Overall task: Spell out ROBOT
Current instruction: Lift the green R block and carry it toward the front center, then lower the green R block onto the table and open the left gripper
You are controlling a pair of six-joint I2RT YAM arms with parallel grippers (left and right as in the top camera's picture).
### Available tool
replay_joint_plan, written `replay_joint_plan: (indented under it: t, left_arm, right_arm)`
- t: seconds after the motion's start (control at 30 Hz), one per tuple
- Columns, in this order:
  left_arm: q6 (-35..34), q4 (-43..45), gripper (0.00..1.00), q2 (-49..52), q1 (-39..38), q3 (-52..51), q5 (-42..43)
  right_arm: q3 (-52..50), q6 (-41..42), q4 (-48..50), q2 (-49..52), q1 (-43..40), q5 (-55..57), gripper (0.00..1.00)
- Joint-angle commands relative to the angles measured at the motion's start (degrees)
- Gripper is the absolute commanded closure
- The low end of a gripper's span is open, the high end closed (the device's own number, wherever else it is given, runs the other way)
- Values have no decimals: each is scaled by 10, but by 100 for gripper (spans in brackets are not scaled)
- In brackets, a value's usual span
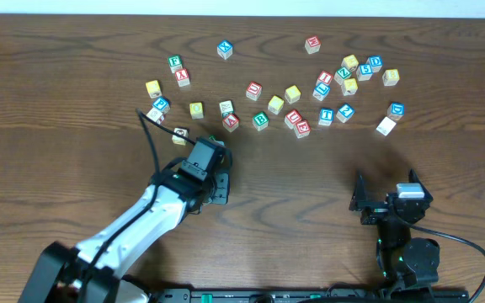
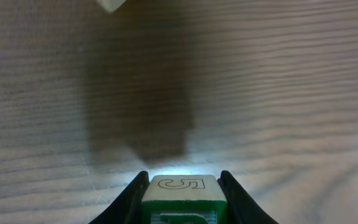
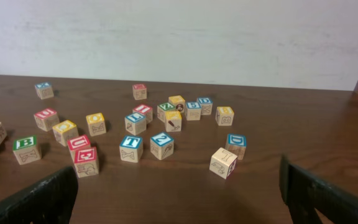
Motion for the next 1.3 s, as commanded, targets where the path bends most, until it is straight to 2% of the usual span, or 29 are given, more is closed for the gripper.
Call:
replay_joint_plan:
  t: [0.0,0.17,0.33,0.6,1.27]
  left_arm:
    - [-35,14,92,30,-2,-2,-45]
    - [-31,43,92,39,-2,-2,-48]
    - [-29,54,93,39,-2,-2,-89]
    - [-3,53,93,41,-2,-2,-91]
    - [1,76,93,76,-2,-2,-107]
  right_arm:
    - [-1,6,-2,-1,-5,-1,1]
    - [-1,6,-2,-1,-5,-1,1]
    - [-1,6,-2,-1,-5,-1,1]
    - [-1,6,-2,-1,-4,-1,1]
    - [-1,6,-2,-1,-5,-1,1]
